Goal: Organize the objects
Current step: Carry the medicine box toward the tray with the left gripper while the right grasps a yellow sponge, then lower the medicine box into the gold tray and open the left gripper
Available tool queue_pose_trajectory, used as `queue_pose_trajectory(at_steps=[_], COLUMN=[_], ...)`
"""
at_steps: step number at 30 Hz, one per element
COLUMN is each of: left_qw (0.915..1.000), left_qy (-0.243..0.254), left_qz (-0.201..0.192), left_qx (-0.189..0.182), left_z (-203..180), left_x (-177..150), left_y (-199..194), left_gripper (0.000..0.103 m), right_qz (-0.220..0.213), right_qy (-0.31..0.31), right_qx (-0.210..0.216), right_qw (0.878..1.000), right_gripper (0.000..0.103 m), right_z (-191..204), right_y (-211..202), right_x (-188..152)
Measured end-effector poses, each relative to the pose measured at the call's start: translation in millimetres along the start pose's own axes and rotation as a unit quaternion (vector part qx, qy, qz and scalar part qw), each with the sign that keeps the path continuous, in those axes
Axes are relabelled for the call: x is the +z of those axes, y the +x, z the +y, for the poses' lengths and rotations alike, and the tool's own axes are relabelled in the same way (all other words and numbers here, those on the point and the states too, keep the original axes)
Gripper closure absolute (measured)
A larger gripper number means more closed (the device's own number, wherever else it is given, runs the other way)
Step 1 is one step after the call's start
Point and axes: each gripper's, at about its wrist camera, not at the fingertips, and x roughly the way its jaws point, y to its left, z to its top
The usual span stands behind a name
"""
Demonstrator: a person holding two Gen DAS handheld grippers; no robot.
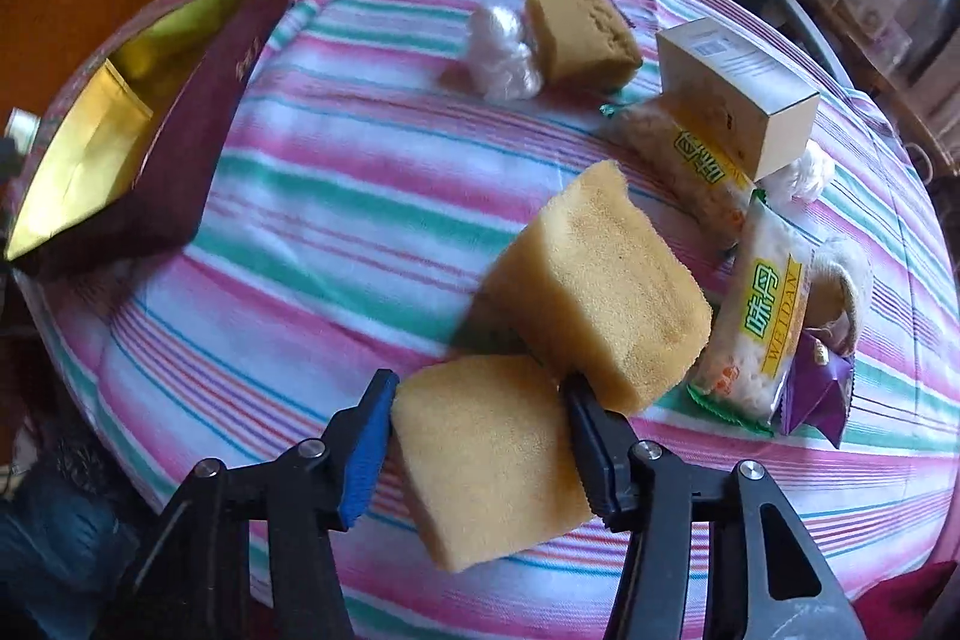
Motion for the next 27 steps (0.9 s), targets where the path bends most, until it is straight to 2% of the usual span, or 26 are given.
queue_pose_trajectory(at_steps=[4,9,14,17,19,25,27], left_qw=[0.9991,0.9947,0.9905,0.9909,0.9900,0.9904,0.9907], left_qy=[0.031,0.066,0.100,0.092,0.082,0.069,0.065], left_qz=[0.007,0.054,0.057,0.052,0.049,0.033,0.031], left_qx=[0.027,0.059,0.075,0.084,0.103,0.116,0.115], left_z=[-5,-14,-19,-16,-12,-7,-5], left_x=[4,15,17,23,30,39,40], left_y=[16,49,59,64,71,79,80], left_gripper=[0.030,0.030,0.029,0.029,0.028,0.027,0.023], right_qz=[0.006,0.017,0.024,0.028,0.028,0.021,0.020], right_qy=[0.009,0.011,0.004,0.002,0.003,0.004,0.003], right_qx=[0.005,0.013,0.008,0.006,0.006,0.007,0.008], right_qw=[1.000,1.000,1.000,1.000,1.000,1.000,1.000], right_gripper=[0.047,0.045,0.045,0.045,0.045,0.049,0.049], right_z=[-3,-6,-5,-7,-9,-17,-21], right_y=[3,1,0,1,-1,-6,-8], right_x=[2,-6,-10,-12,-13,-19,-21])
